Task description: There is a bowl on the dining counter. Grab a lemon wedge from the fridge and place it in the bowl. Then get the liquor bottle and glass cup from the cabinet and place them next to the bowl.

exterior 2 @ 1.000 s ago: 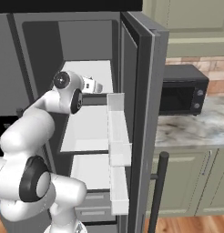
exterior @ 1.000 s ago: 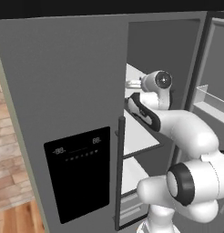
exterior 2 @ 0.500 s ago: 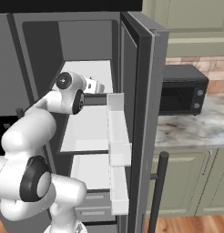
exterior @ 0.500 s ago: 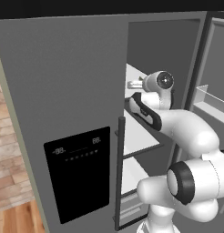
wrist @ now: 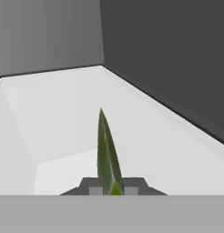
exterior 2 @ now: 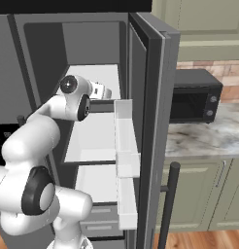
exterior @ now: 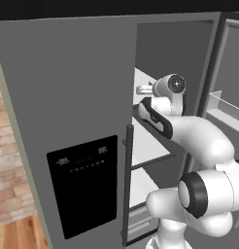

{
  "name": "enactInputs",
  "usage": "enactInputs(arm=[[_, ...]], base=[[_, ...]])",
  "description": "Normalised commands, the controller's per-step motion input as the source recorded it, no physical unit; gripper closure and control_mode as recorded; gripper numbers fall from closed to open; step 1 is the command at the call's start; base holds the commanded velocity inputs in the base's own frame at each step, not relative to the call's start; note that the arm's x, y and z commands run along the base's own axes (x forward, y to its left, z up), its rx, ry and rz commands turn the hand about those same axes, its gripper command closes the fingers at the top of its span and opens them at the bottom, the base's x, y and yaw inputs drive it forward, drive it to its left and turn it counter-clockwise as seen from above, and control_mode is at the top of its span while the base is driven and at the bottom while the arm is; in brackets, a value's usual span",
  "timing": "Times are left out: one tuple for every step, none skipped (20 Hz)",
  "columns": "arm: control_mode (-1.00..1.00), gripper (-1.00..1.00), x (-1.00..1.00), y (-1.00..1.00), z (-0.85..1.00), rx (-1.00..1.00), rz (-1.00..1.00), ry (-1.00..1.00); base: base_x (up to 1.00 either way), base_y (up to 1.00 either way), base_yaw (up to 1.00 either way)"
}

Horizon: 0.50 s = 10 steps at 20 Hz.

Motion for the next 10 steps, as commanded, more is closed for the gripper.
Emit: enactInputs(arm=[[-1.00, 1.00, 0.00, 0.00, 0.00, 0.00, 0.00, 0.00], [-1.00, 1.00, 0.00, 0.00, 0.00, 0.00, 0.00, 0.00], [-1.00, 1.00, -0.09, 0.00, 0.00, 0.00, 0.00, 0.00], [-1.00, 1.00, -0.27, 0.00, 0.00, 0.00, 0.00, -0.05], [-1.00, 1.00, -0.37, 0.00, 0.04, 0.00, 0.00, -0.09], [-1.00, 1.00, -0.49, 0.00, 0.17, 0.00, 0.00, -0.15], [-1.00, 1.00, -0.53, 0.00, 0.21, 0.00, 0.00, -0.17], [-1.00, 1.00, -0.58, 0.00, 0.22, 0.00, 0.00, -0.20], [-1.00, 1.00, -0.59, 0.00, 0.21, 0.00, 0.00, -0.20], [-1.00, 1.00, -0.62, 0.00, 0.20, 0.00, 0.00, -0.21]], base=[[0.00, 0.00, 0.00], [0.00, 0.00, 0.00], [0.00, 0.00, 0.00], [0.00, 0.00, 0.00], [0.00, 0.00, 0.00], [0.00, 0.00, 0.00], [0.00, 0.00, 0.00], [0.00, 0.00, 0.00], [0.00, 0.00, 0.00], [0.00, 0.00, 0.00]])
